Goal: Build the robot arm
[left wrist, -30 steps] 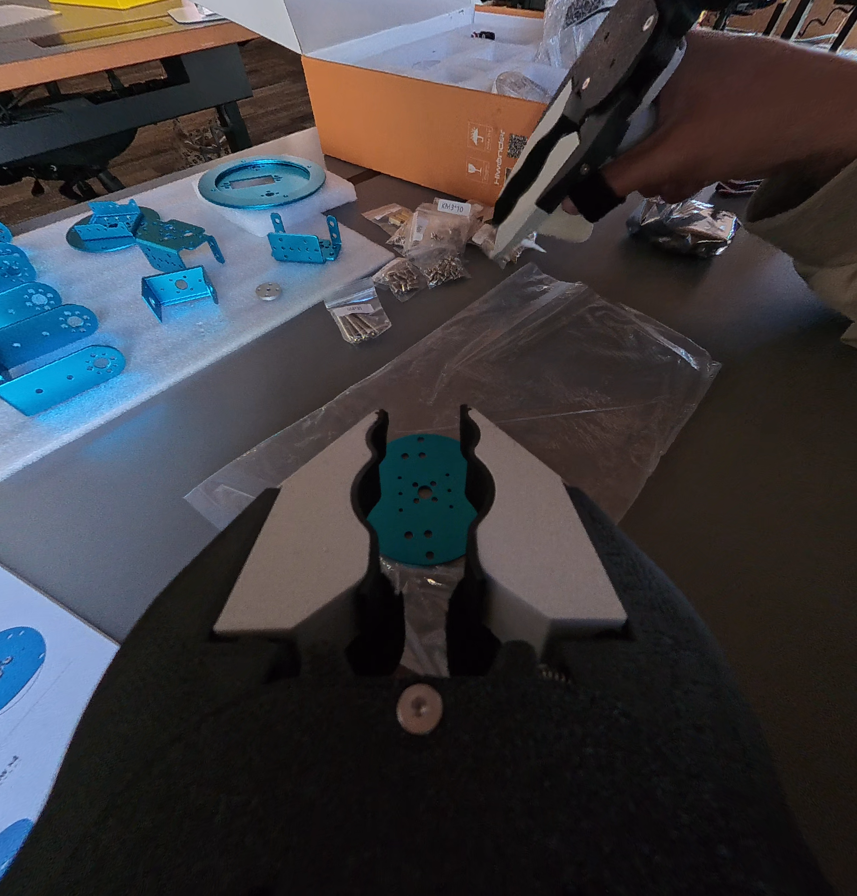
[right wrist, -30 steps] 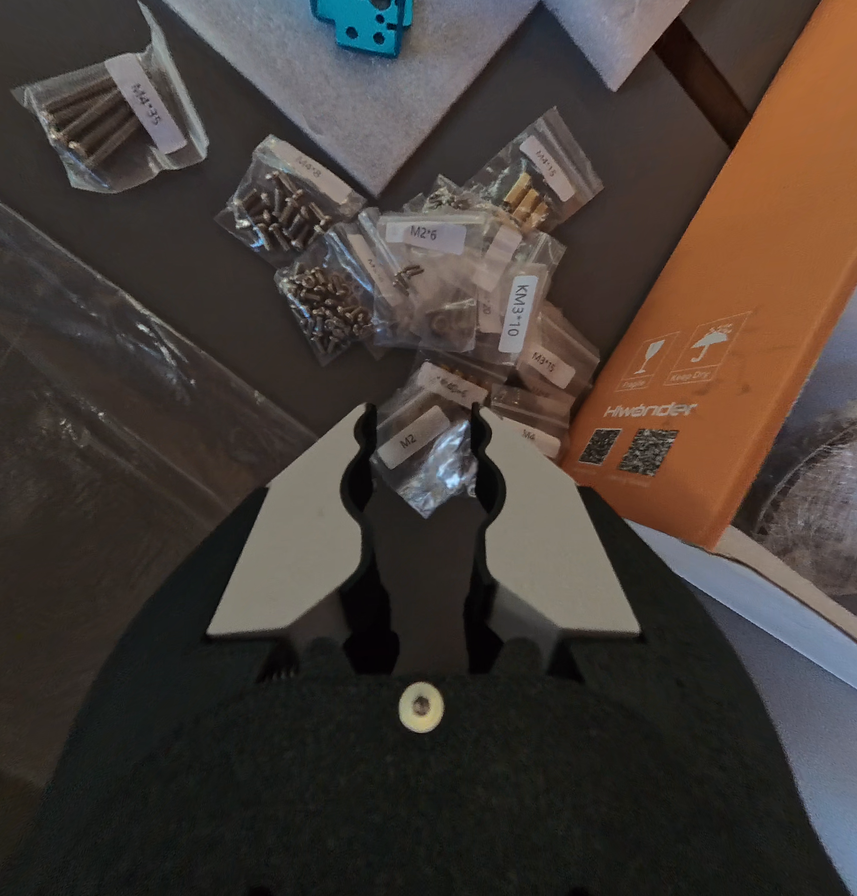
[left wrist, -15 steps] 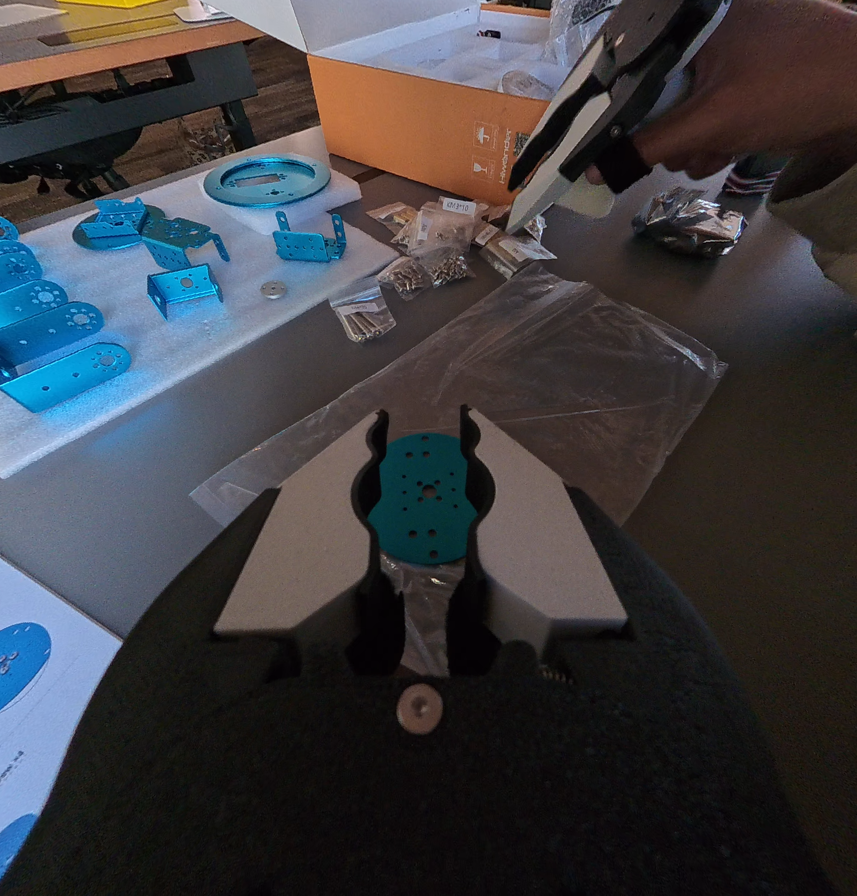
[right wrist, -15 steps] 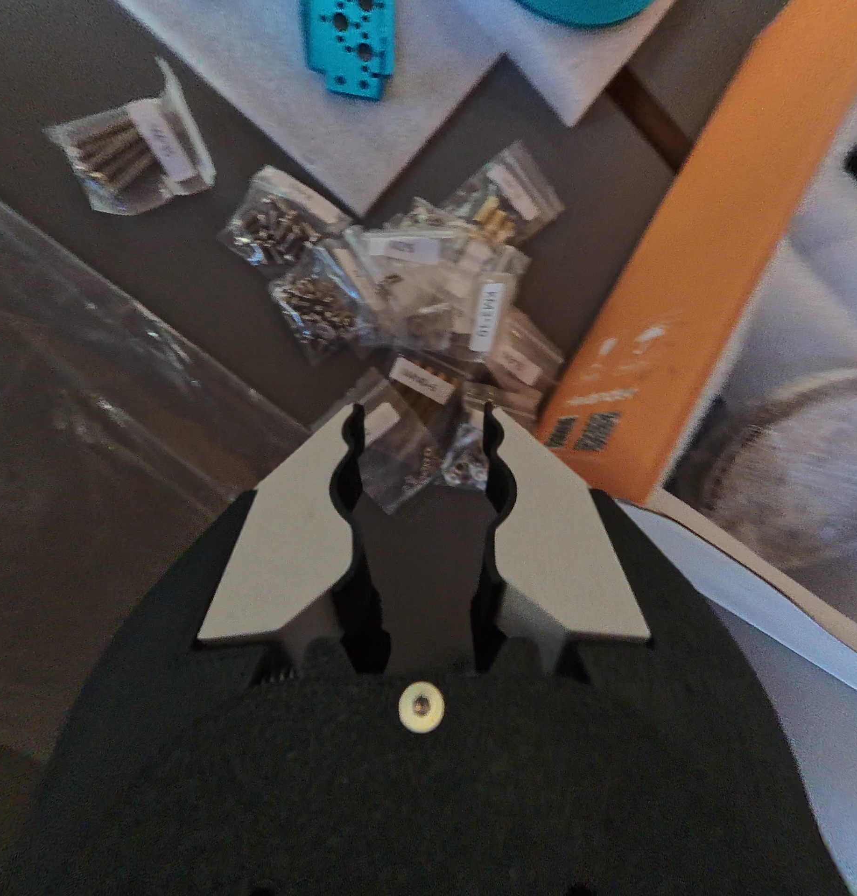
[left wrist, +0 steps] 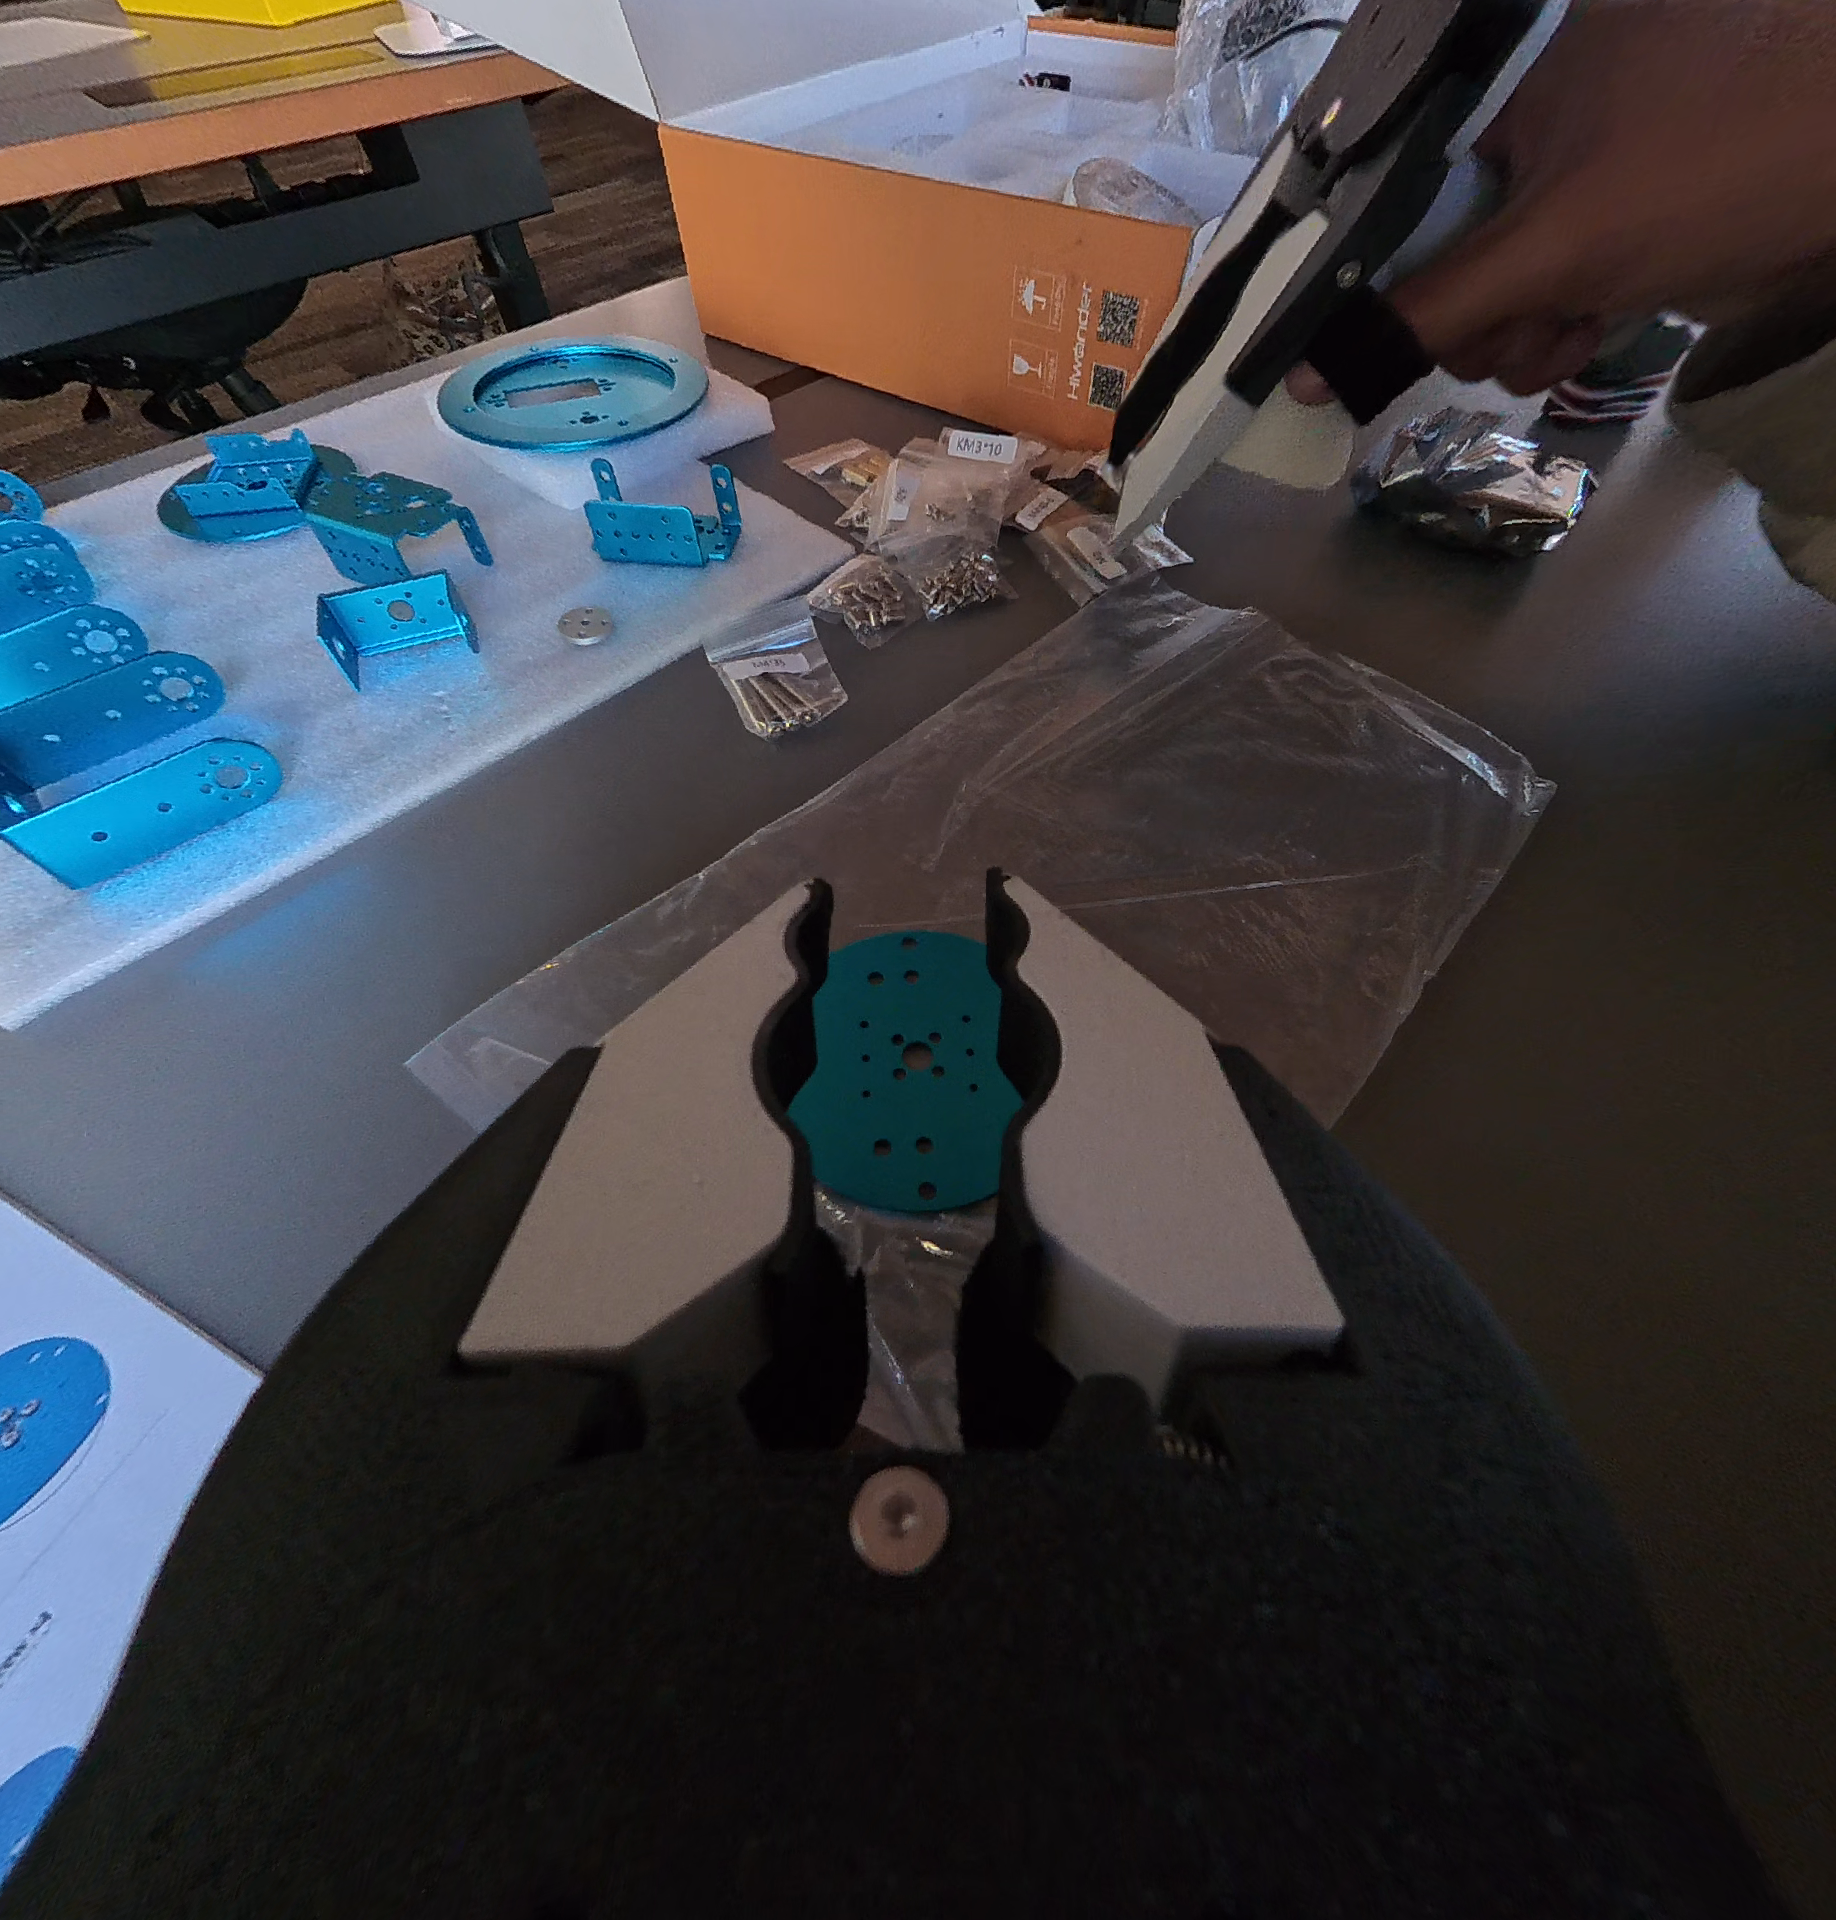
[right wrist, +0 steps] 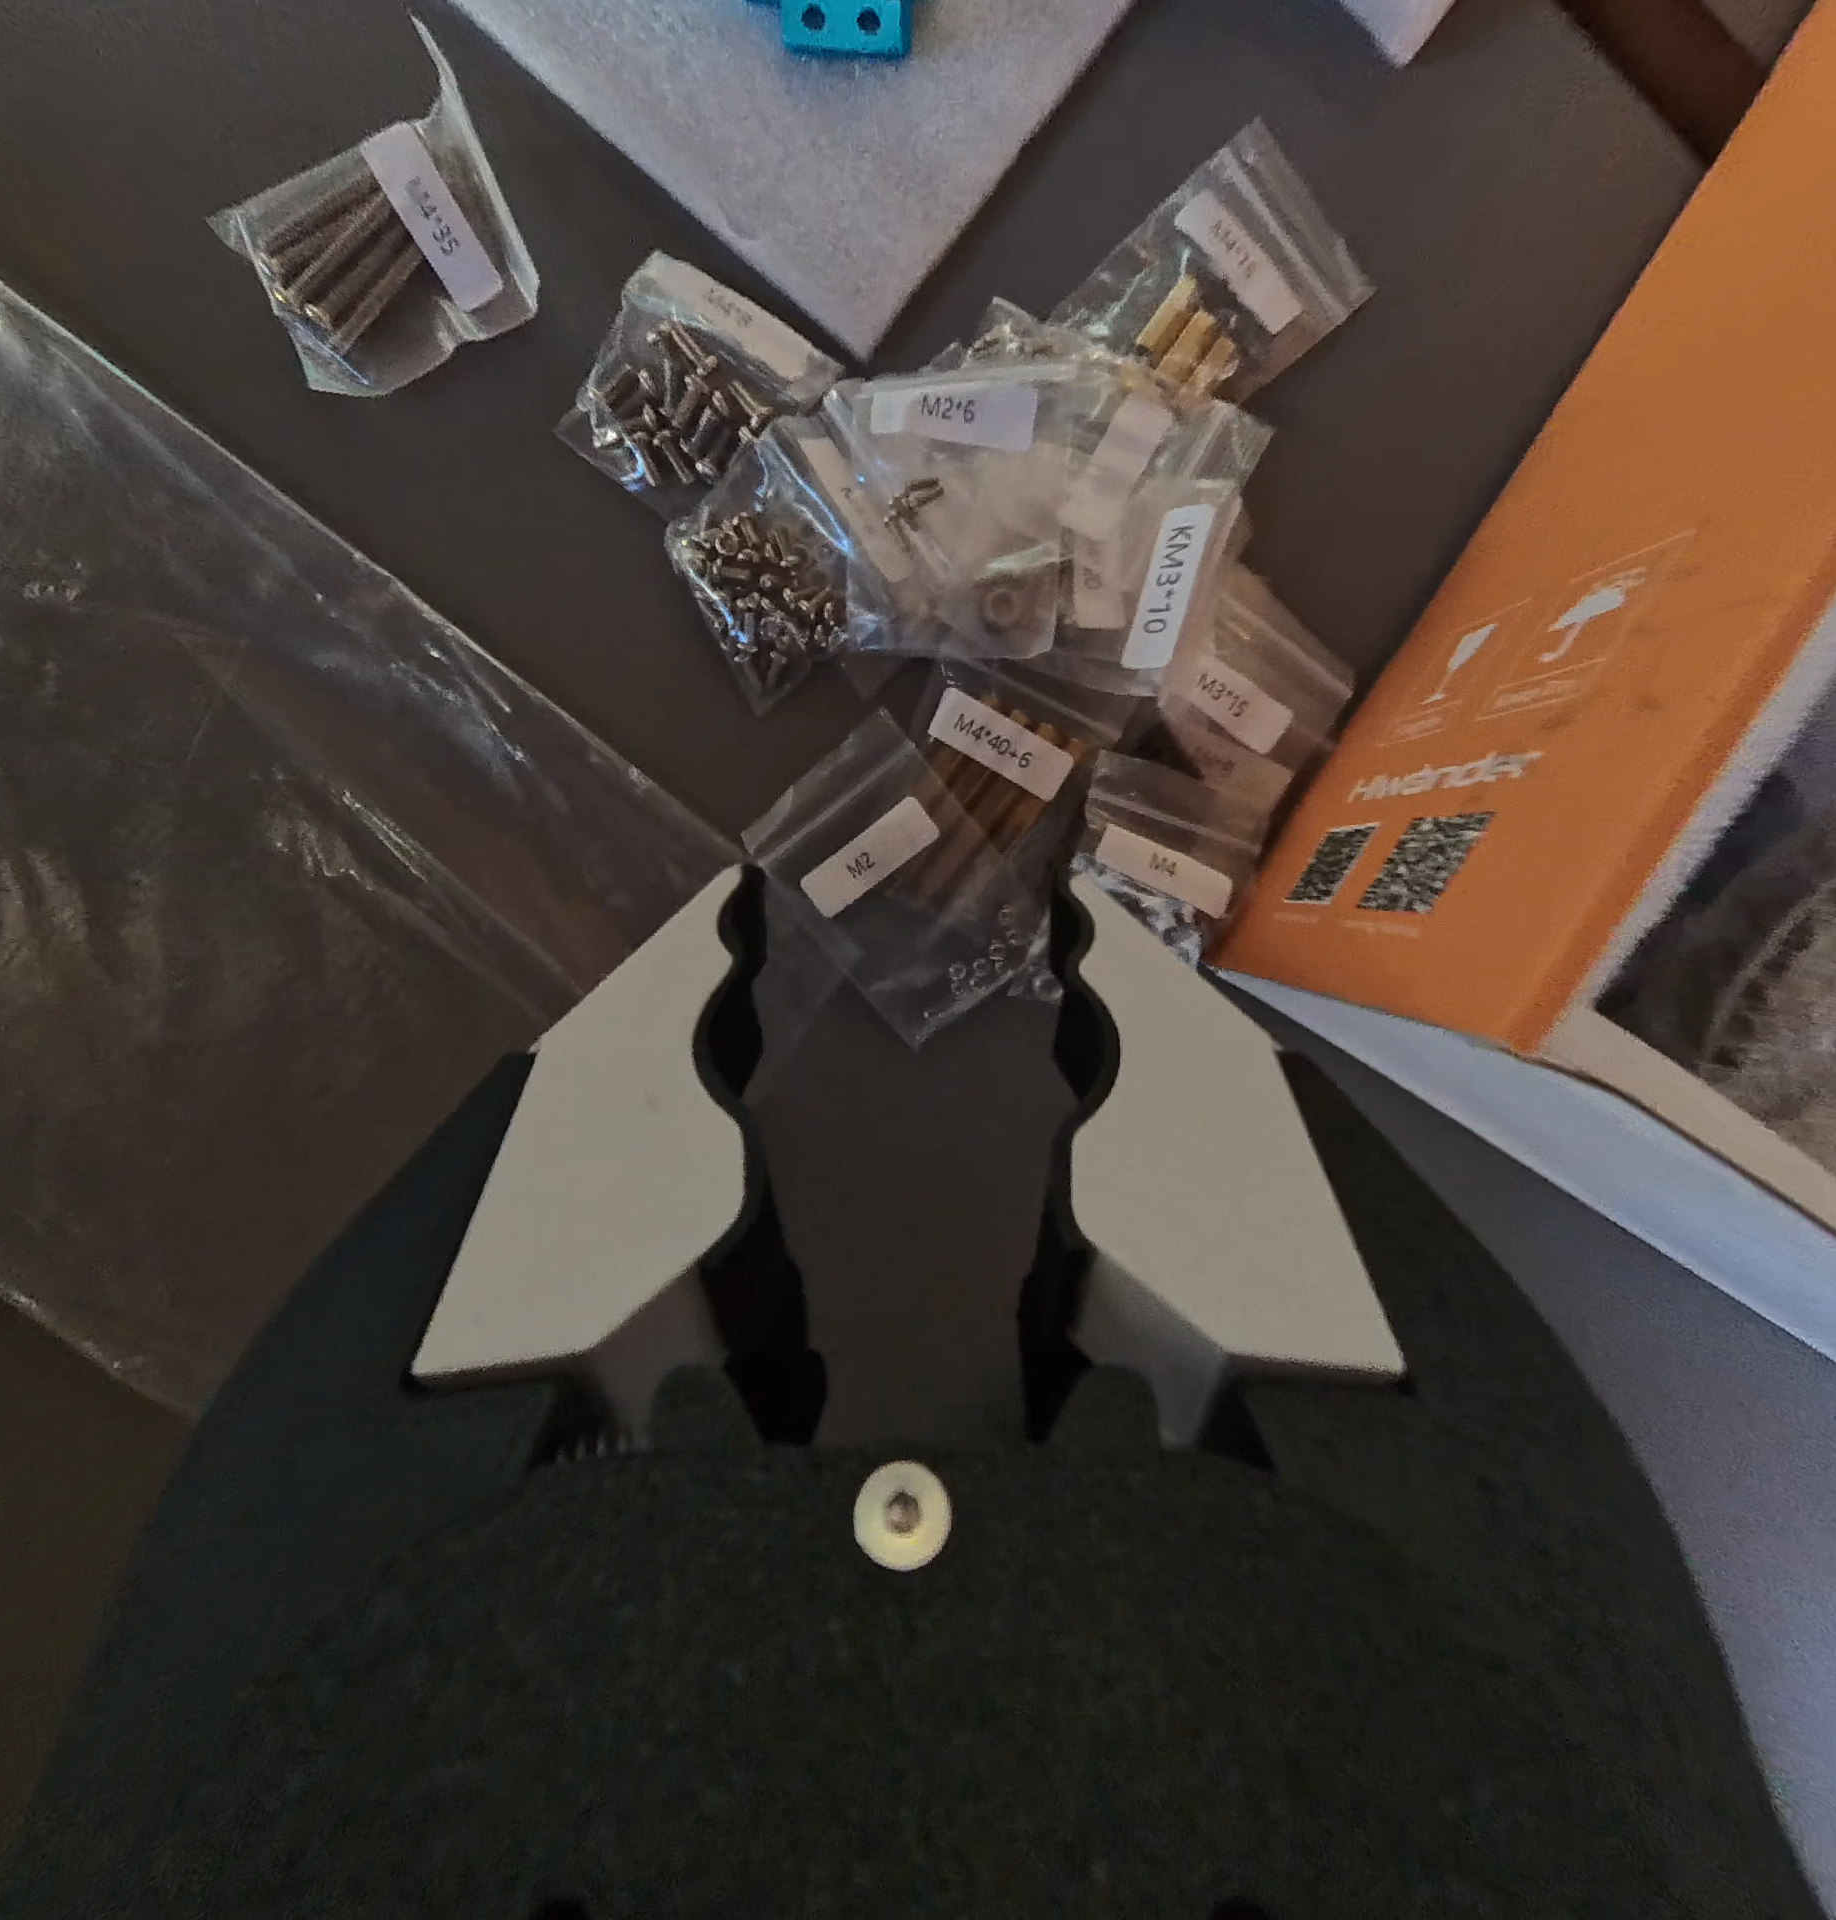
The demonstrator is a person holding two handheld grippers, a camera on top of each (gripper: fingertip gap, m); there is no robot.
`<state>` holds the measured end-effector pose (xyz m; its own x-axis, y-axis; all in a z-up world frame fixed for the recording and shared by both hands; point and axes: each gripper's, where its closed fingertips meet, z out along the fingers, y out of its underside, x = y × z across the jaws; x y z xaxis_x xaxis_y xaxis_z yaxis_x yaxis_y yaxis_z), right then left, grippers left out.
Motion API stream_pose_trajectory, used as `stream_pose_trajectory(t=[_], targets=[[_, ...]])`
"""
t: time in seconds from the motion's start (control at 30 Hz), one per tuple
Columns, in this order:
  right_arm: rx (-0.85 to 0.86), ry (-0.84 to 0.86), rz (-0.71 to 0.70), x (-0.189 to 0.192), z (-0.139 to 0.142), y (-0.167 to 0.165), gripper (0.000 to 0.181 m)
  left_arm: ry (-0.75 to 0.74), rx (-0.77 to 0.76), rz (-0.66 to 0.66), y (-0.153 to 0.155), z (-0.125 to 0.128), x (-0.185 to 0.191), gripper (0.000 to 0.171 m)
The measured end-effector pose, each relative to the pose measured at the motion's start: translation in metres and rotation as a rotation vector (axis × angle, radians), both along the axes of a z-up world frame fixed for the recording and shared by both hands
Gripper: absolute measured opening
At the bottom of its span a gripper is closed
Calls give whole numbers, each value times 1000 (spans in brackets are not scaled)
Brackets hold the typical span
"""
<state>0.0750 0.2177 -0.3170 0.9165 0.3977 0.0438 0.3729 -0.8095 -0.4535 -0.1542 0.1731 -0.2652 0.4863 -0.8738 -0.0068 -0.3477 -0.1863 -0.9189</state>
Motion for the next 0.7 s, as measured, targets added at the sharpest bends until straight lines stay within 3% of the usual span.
stream_pose_trajectory(t=[0.2,0.47,0.7], targets=[[94,92,26,-11,16,10,50,5,3,0,0,-1,0,30],[148,127,87,-31,14,16,42,24,-16,43,6,-4,-6,30],[155,66,116,-30,13,13,40,14,-65,83,14,-7,-13,30]])
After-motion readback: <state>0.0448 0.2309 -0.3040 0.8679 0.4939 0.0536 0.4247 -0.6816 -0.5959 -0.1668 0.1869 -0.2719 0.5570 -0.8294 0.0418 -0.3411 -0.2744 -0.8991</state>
